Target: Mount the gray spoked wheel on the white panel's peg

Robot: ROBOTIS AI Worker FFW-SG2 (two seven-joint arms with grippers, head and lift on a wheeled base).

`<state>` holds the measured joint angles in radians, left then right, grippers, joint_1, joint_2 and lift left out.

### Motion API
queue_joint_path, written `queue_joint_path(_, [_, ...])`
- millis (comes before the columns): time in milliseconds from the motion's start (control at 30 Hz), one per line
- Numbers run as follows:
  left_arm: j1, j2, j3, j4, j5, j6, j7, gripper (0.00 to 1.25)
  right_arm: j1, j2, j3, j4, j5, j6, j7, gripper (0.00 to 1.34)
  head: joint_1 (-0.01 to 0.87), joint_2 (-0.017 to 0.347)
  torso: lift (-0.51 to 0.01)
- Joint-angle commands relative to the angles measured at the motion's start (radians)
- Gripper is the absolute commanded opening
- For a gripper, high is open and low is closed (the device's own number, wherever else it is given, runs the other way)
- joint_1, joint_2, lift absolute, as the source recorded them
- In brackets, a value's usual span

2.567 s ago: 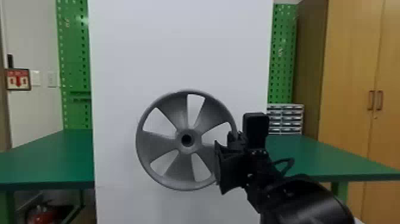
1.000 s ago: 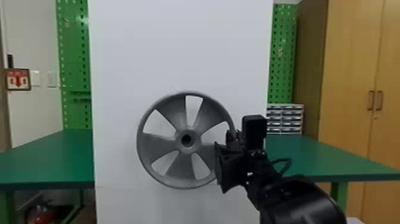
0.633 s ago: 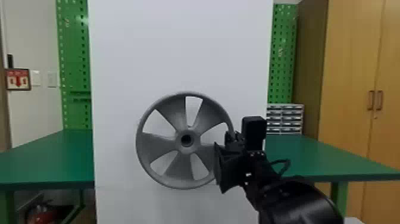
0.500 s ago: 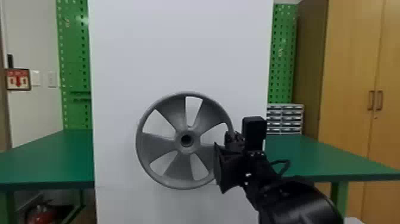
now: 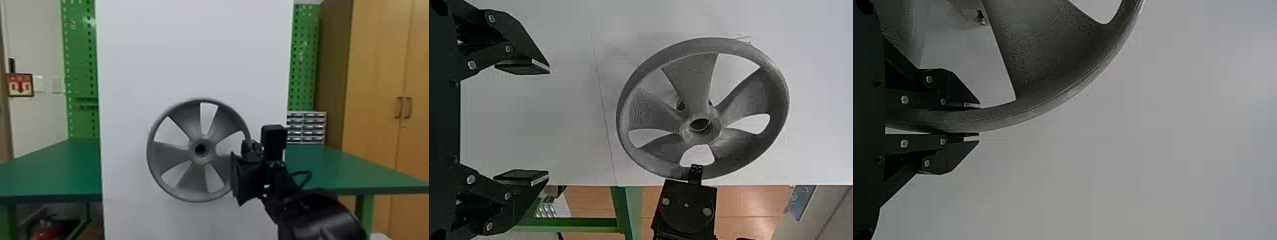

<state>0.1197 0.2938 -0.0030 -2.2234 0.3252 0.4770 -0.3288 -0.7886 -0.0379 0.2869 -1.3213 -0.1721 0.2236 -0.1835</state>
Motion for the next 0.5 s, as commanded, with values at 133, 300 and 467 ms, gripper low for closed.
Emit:
queue_joint_path(133, [-0.002, 0.001, -0.002, 0.001, 0.002, 0.0, 0.0, 0.75, -0.018, 0.001, -0.018, 0.073, -0.038, -0.041, 0.049, 0.12, 0.123, -0.008, -0.4])
queue_joint_path(300, [-0.002, 0.001, -0.003, 0.002, 0.002, 0.0, -0.001, 0.75, -0.023, 0.001, -0.02, 0.076, -0.044, -0.041, 0.052, 0.12, 0.123, -0.008, -0.4])
queue_joint_path(467, [-0.002, 0.001, -0.003, 0.002, 0.002, 0.0, 0.0, 0.75, -0.027, 0.004, -0.009, 0.076, -0.047, -0.046, 0.052, 0.12, 0.123, -0.008, -0.4])
